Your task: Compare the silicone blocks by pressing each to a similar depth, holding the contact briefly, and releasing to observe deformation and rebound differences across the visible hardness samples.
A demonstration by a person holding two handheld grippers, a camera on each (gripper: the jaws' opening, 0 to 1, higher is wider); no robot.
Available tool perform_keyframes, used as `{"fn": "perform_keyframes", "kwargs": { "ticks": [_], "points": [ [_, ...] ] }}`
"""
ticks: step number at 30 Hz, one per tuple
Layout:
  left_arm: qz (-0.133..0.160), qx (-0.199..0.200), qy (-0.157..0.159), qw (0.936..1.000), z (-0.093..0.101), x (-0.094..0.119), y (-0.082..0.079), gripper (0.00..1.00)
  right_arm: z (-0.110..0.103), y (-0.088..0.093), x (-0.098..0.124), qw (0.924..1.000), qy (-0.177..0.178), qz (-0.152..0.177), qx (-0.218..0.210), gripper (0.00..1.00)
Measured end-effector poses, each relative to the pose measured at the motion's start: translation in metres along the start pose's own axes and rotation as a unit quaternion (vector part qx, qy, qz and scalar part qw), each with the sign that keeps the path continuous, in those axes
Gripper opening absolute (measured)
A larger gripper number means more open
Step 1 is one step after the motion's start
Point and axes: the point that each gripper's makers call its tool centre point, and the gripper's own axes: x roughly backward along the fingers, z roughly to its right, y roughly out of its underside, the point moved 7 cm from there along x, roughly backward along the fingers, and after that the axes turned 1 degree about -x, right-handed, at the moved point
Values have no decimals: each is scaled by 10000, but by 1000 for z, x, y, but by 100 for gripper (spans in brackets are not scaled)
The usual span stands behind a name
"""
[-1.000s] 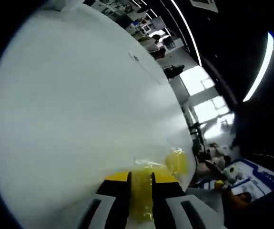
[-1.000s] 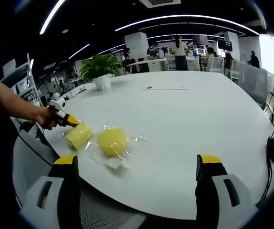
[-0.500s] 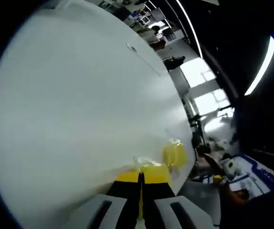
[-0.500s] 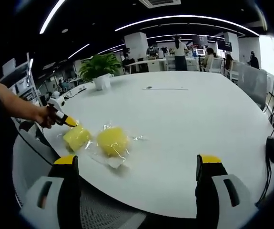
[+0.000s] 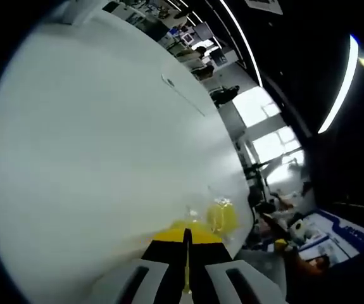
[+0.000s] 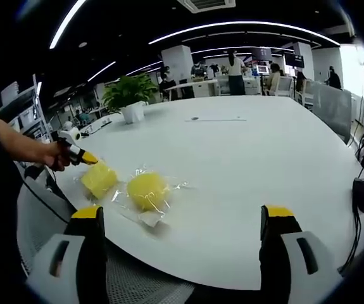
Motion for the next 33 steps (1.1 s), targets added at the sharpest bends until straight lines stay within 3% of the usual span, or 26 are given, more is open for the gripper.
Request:
{"fn": "perform_keyframes", "kwargs": {
  "ticks": [11,17,25,27,30,33],
  "points": [
    [344,-597,287,9972,41,9,-20,0,-4,-4,-7,9997,-90,-100,188,95],
    [422,-1088,318,9927,57,11,-32,0,-4,-11,0,9998,-134,125,115,96],
    [571,-1357,367,9884,72,14,-42,0,-7,-14,0,9996,-169,152,140,96],
    [600,-1544,355,9855,81,17,-46,0,-9,-16,-1,9995,-191,175,156,96],
    [835,-2063,360,9743,99,22,-56,0,-16,-21,-2,9991,-314,268,82,96],
    [920,-2309,362,9679,113,26,-64,0,-21,-22,-3,9988,-385,254,181,96]
  ]
}}
